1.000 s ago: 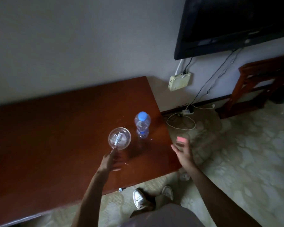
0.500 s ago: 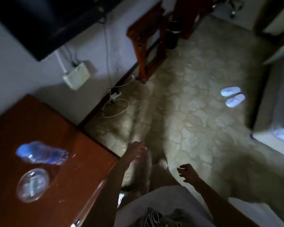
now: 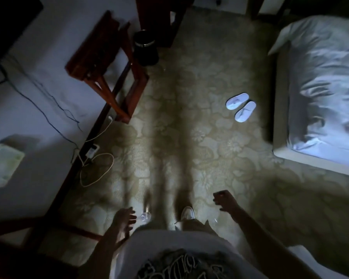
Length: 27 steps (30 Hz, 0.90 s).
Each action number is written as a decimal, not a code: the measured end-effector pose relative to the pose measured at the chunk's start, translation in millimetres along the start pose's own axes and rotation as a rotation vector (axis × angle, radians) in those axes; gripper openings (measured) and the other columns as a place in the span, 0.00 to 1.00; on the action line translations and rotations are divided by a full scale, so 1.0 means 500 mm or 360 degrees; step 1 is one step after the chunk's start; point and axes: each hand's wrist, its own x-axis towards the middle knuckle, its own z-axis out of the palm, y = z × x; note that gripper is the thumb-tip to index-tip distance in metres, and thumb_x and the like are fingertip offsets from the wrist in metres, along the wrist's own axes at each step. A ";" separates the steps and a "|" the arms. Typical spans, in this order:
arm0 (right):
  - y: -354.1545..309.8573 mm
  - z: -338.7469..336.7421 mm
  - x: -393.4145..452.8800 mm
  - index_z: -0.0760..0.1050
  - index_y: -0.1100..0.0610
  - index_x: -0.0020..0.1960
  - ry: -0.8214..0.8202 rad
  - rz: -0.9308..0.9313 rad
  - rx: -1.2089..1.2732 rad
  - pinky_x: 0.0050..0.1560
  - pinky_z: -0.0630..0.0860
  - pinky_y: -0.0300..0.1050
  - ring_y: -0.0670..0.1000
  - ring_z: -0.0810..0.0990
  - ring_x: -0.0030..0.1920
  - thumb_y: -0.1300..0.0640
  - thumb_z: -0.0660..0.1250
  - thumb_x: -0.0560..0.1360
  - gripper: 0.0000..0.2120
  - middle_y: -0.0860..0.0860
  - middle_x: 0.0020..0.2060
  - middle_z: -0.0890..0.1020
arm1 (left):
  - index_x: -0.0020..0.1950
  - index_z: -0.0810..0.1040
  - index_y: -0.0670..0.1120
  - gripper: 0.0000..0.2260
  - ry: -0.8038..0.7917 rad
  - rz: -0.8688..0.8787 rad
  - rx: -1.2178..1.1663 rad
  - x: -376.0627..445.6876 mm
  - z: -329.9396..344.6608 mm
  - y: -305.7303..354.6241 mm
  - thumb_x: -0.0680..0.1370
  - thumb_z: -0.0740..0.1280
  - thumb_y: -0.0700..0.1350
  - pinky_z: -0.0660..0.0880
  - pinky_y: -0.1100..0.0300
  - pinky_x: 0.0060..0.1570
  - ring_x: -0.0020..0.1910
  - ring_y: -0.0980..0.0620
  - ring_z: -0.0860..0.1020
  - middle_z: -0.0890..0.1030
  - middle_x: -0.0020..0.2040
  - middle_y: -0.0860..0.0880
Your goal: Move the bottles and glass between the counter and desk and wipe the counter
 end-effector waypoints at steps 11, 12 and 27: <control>-0.259 -0.135 0.180 0.73 0.61 0.51 0.0106 0.0053 0.0103 0.37 0.71 0.42 0.52 0.77 0.41 0.62 0.61 0.79 0.04 0.57 0.44 0.79 | 0.38 0.74 0.39 0.12 0.0001 -0.0054 0.0375 0.227 0.147 0.385 0.80 0.64 0.41 0.64 0.63 0.30 0.27 0.49 0.71 0.75 0.29 0.44; -0.259 -0.148 0.199 0.73 0.61 0.51 0.0120 0.0122 0.0131 0.37 0.70 0.42 0.53 0.77 0.41 0.62 0.61 0.79 0.03 0.58 0.43 0.79 | 0.38 0.74 0.38 0.12 -0.0024 -0.0008 0.0443 0.250 0.174 0.447 0.80 0.64 0.41 0.65 0.62 0.30 0.28 0.49 0.71 0.75 0.31 0.43; -0.685 -0.380 0.514 0.70 0.59 0.37 0.0276 0.0551 0.0425 0.29 0.68 0.38 0.45 0.74 0.25 0.66 0.62 0.77 0.11 0.46 0.22 0.76 | 0.57 0.75 0.41 0.13 -0.0401 0.0622 0.0875 0.368 0.558 1.473 0.81 0.62 0.50 0.76 0.58 0.39 0.45 0.47 0.81 0.81 0.48 0.43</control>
